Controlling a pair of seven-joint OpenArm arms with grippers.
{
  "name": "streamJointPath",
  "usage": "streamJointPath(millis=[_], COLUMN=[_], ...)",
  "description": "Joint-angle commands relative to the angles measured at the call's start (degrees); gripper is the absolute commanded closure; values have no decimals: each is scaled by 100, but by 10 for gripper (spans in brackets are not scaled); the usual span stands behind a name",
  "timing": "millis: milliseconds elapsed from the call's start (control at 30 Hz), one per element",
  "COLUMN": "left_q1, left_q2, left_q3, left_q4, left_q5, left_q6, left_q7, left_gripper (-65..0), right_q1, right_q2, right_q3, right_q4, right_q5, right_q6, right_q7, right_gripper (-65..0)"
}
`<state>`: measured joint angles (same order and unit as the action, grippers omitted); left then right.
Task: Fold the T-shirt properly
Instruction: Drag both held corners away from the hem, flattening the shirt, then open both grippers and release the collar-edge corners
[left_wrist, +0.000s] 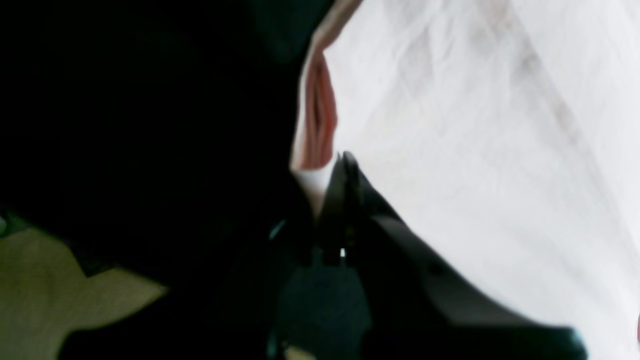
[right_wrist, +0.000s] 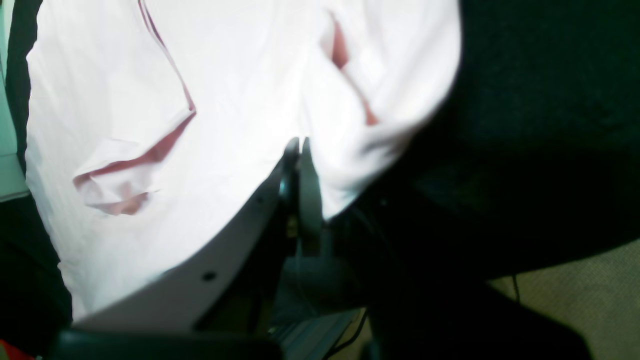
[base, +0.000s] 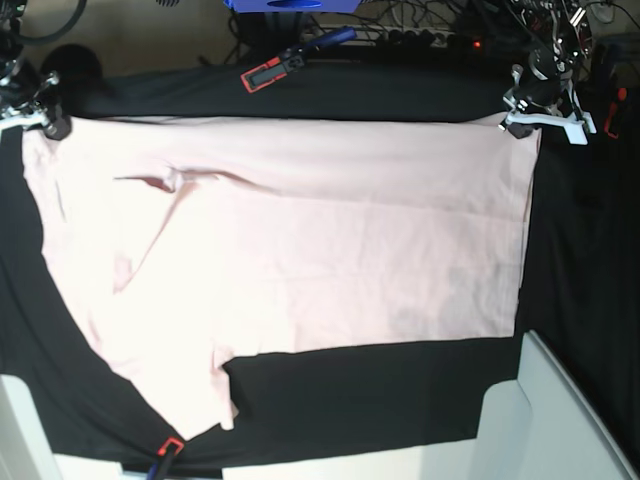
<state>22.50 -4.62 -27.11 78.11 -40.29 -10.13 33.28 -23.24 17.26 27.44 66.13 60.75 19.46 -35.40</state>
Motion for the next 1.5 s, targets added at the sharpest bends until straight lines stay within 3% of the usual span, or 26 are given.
streamJointPath(millis=[0,567,700,767,900,967,1033,1100,1200,1267,1467], left_q1=[93,242,251,260,295,295,295,304,321,330,339], left_q2=[-114,-114,-114,-114,-96,-105,-105,-105,-105,-105,-70], left_q3=[-36,-45,-36,8,-45,-45,-45,-45,-45,-53,-766], left_q4=[88,71,44,36,27,27,27,27,27,27,27], left_q5=[51,60,60,60,60,51,51,51,51,43,51], left_q6=[77,86,86,86,86,86,86,86,77,77,77], left_q7=[-141,-141,-88,-79,176,184,184,184,184,184,176], left_gripper=[0,0,-3,-62,-307,-333,-334,-336,-338,-338,-336], right_q1=[-106,-194,-177,-124,-115,-115,-115,-106,-106,-106,-150], right_q2=[134,134,134,134,134,134,134,134,134,134,-112], right_q3=[56,65,56,56,38,29,21,47,56,73,988], right_q4=[73,29,29,29,20,20,20,20,29,29,29], right_q5=[39,39,39,39,39,39,39,39,39,39,-5], right_q6=[-25,-34,-34,-34,-43,-43,-43,-43,-43,-43,-43], right_q7=[142,133,-139,-219,-254,-254,-298,-447,-465,-447,-368], right_gripper=[0,-3,-3,-3,-3,-7,-74,-210,-496,-593,-530])
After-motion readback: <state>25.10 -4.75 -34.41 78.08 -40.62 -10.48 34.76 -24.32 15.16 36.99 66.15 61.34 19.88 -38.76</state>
